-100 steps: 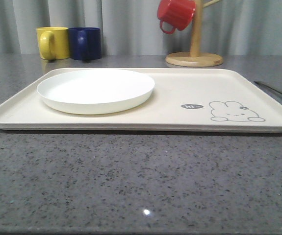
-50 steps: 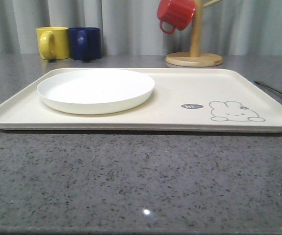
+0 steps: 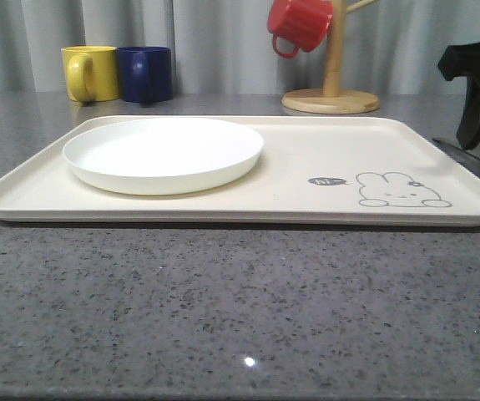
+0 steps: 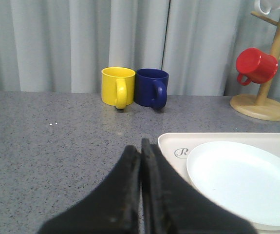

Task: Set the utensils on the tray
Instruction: 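Move the right gripper down over the silver fork, then grasp the fork with the right gripper and place it beside the plate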

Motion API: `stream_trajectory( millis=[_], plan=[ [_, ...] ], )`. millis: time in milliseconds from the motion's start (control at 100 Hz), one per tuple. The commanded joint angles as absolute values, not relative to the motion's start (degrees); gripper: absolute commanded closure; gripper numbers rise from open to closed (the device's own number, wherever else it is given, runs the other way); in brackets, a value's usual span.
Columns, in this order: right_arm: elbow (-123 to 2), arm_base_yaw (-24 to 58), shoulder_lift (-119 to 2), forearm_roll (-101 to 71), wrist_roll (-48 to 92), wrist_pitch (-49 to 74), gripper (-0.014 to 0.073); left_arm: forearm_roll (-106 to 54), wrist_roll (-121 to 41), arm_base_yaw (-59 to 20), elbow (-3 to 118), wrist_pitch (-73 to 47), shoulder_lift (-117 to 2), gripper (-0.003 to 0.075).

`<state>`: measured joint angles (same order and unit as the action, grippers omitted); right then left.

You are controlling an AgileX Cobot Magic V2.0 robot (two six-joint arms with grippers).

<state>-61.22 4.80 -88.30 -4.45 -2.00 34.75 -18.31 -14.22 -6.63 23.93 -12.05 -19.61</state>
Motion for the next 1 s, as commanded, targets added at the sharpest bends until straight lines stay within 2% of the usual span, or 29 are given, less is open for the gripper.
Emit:
stream_trajectory(
  millis=[0, 150, 220, 320, 440, 510, 780, 990],
  plan=[
    [-63.2, 4.8, -87.9, -3.9, -1.4, 31.3, 0.0180, -18.9, -14.2, -7.0, 25.4, -7.6, -19.9, 0.0738],
    [-63.2, 4.8, -90.0, -3.8, -1.4, 31.4, 0.0181, -18.9, -14.2, -7.0, 25.4, -7.6, -19.9, 0.0738],
    [-63.2, 4.8, -90.2, -3.8, -1.4, 31.4, 0.0209, -18.9, -14.2, -7.0, 25.4, -7.6, -19.9, 0.0738],
    [-63.2, 4.8, -90.2, -3.8, -1.4, 31.4, 0.0328, -18.9, -14.2, -7.0, 25.4, -7.6, -19.9, 0.0738],
    [-63.3, 4.8, -90.2, -3.8, -1.4, 31.9, 0.0520, -18.9, -14.2, -7.0, 25.4, -7.6, -19.9, 0.0738],
    [-63.5, 4.8, -89.8, -3.9, -1.4, 32.0, 0.0575, -18.9, -14.2, -7.0, 25.4, -7.6, -19.9, 0.0738],
    [-67.7, 5.2, -85.2, -4.2, -2.9, 37.5, 0.0577, -18.9, -14.2, -7.0, 25.4, -7.6, -19.9, 0.0738],
    [-69.7, 10.9, -81.2, -4.2, -10.8, 39.5, 0.0577, -18.9, -14.2, -7.0, 25.4, -7.6, -19.9, 0.0738]
  ],
)
